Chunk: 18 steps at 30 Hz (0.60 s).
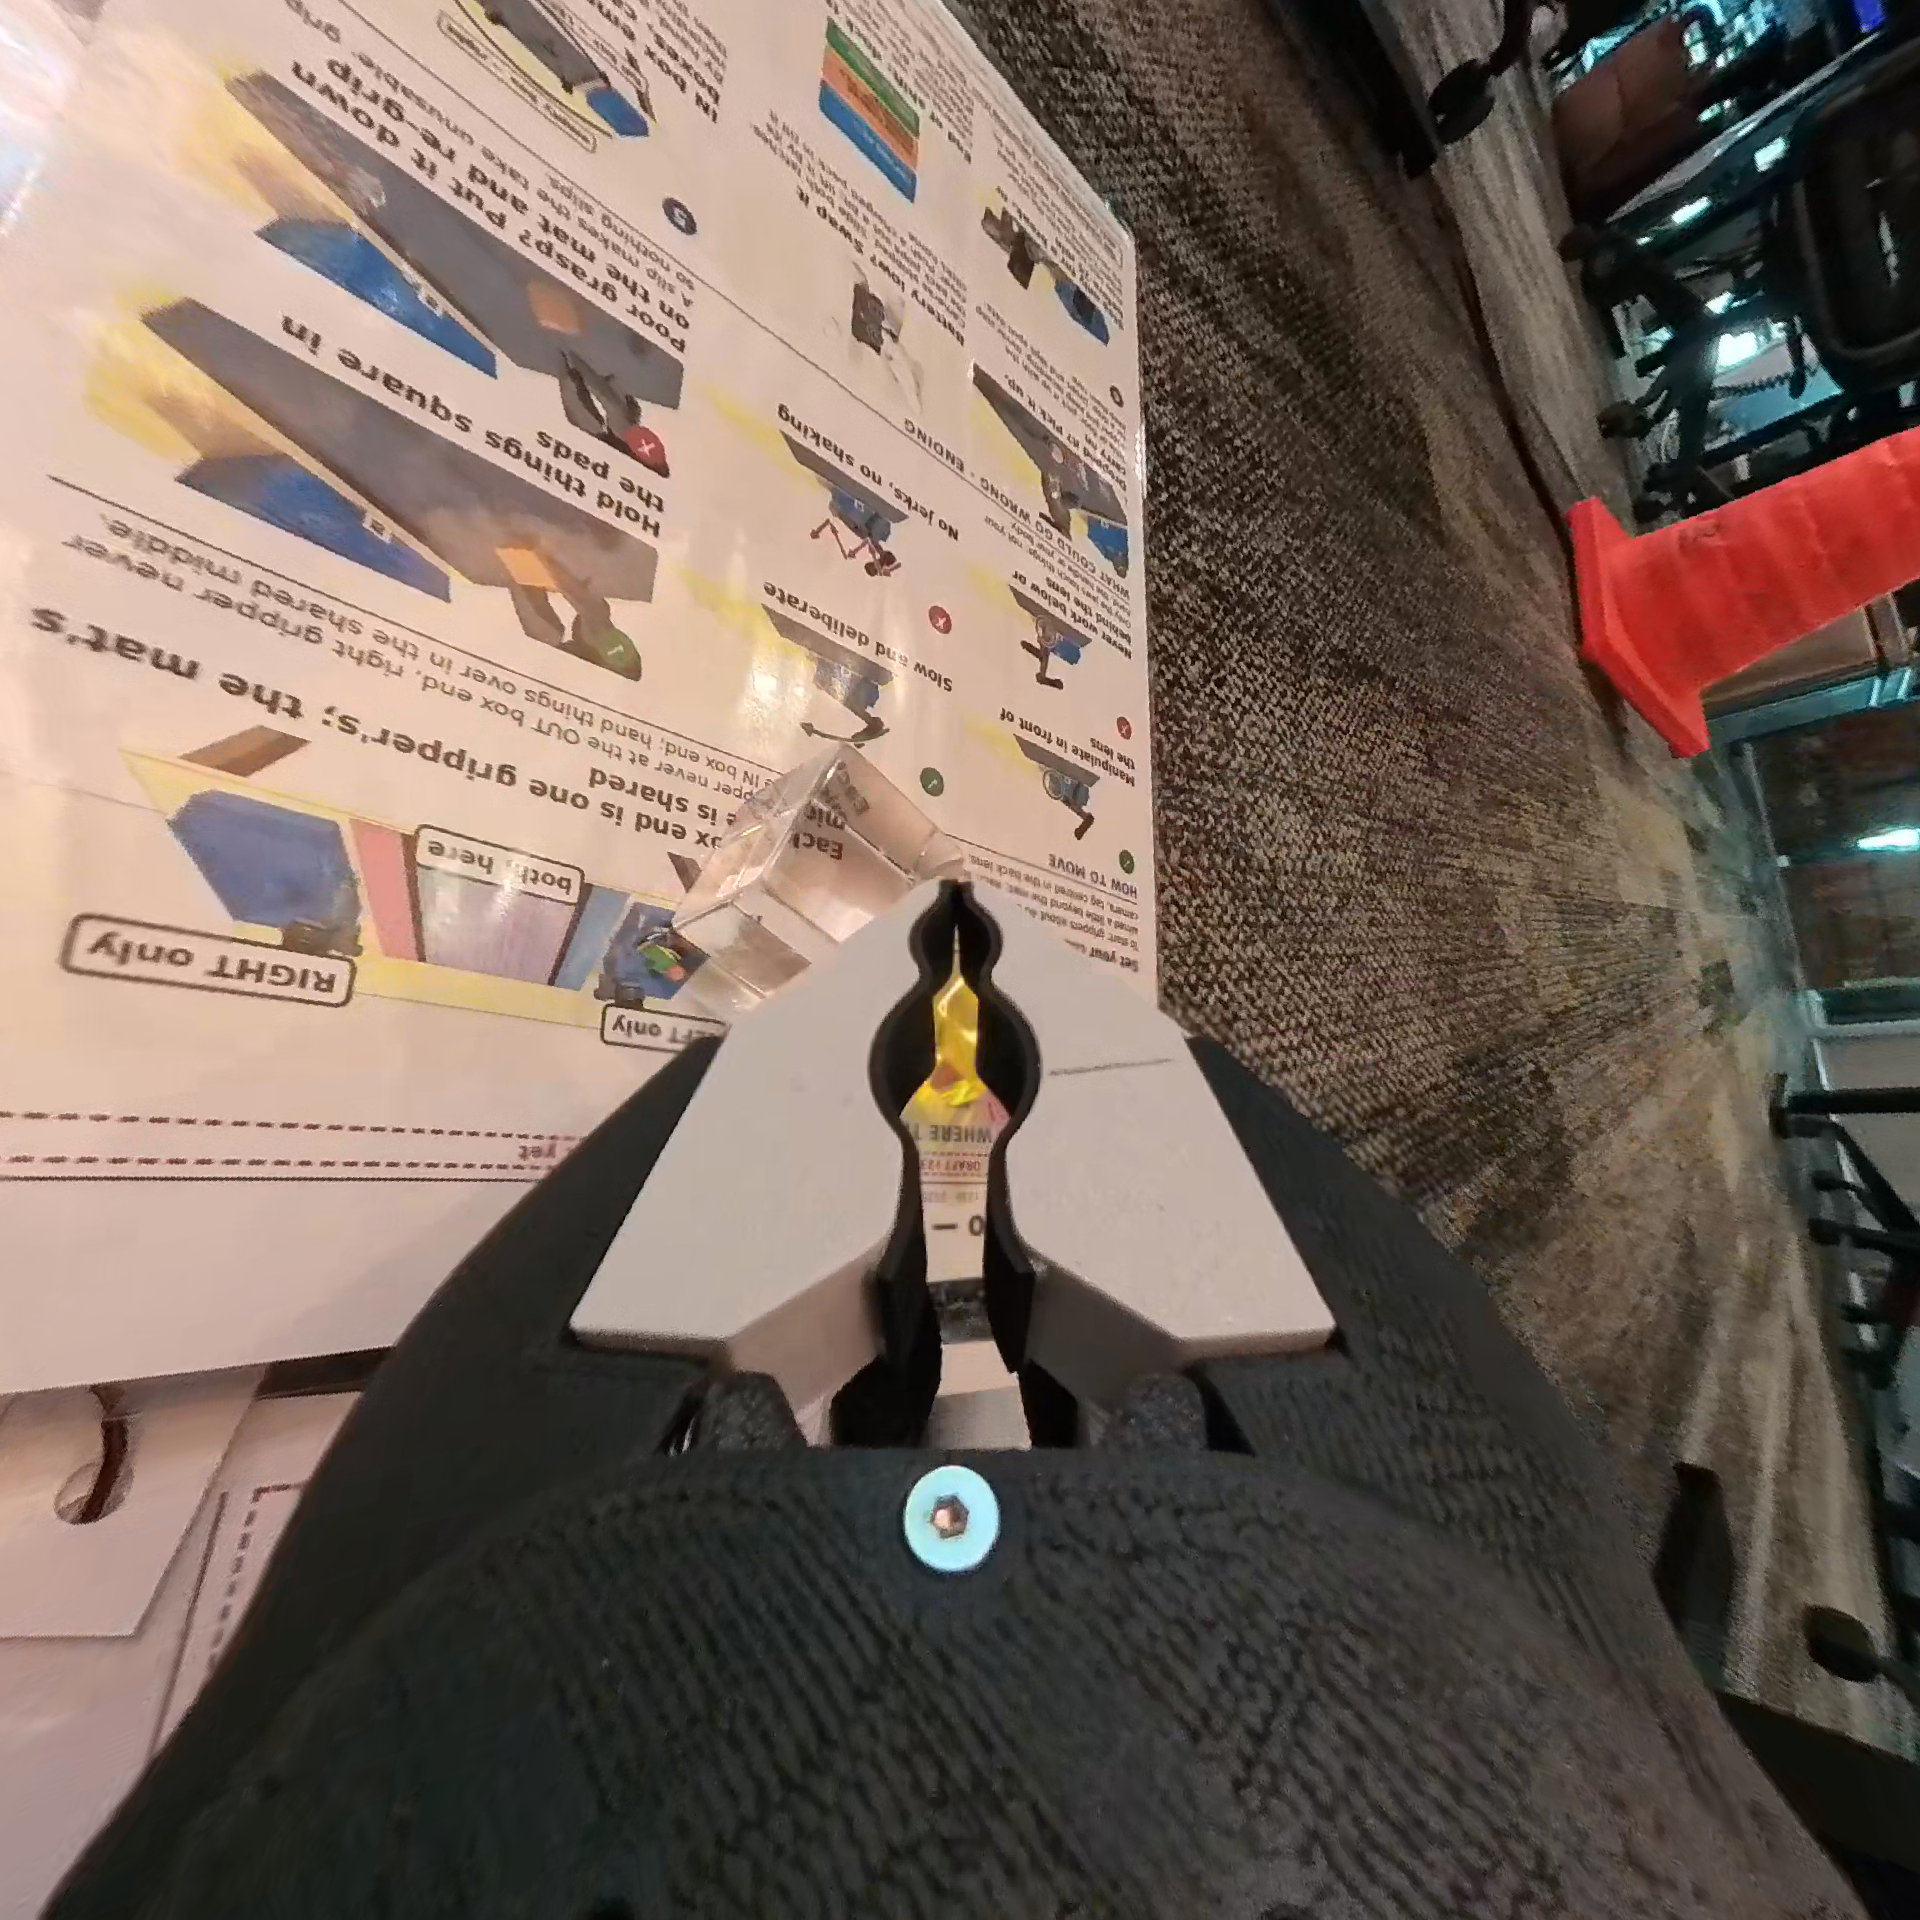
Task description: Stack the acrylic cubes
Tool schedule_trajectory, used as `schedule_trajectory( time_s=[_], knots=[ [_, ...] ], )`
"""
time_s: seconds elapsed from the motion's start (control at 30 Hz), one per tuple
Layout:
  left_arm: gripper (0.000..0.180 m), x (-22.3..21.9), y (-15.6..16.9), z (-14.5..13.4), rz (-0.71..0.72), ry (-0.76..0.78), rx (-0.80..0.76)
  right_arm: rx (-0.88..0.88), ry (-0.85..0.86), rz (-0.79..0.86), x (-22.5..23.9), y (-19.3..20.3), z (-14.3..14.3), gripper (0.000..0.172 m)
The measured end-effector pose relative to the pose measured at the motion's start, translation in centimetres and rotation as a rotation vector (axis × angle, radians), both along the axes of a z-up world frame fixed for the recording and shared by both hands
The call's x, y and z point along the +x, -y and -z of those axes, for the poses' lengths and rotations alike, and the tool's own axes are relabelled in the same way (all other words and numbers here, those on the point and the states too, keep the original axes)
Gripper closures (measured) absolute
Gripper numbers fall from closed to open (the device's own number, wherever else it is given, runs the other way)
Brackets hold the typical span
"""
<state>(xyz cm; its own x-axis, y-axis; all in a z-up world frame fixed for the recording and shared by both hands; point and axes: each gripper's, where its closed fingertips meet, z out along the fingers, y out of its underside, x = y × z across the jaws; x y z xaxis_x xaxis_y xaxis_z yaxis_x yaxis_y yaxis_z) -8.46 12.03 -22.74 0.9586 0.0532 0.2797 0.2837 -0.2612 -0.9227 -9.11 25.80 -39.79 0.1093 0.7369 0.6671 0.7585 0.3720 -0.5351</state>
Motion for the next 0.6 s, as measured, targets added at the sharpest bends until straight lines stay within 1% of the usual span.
schedule_trajectory(
  time_s=[0.17,0.27,0.37,0.47,0.53,0.6],
  knots=[
    [0.18,-0.2,0.1,-0.1,-0.007,0.012,0.007,-0.078,-0.084,-0.019,-0.4,1.2,-0.8,0.172],
    [0.18,-0.5,0.1,-0.1,-0.015,0.03,0.012,-0.199,-0.207,0.026,-0.1,0.6,-2.0,0.172],
    [0.18,-0.6,0.2,-0.2,-0.021,0.039,0.017,-0.299,-0.376,0.131,1.5,-1.9,-4.3,0.172],
    [0.18,-0.7,0.2,-0.2,-0.025,0.042,0.021,-0.422,-0.57,0.3,4.3,-5.5,-6.6,0.172],
    [0.18,-0.7,0.2,-0.2,-0.025,0.045,0.022,-0.56,-0.67,0.378,5.9,-6.9,-6.9,0.172],
    [0.18,-0.7,0.2,-0.1,-0.023,0.048,0.019,-0.66,-0.709,0.412,7.1,-7.7,-6.5,0.172]
  ],
)
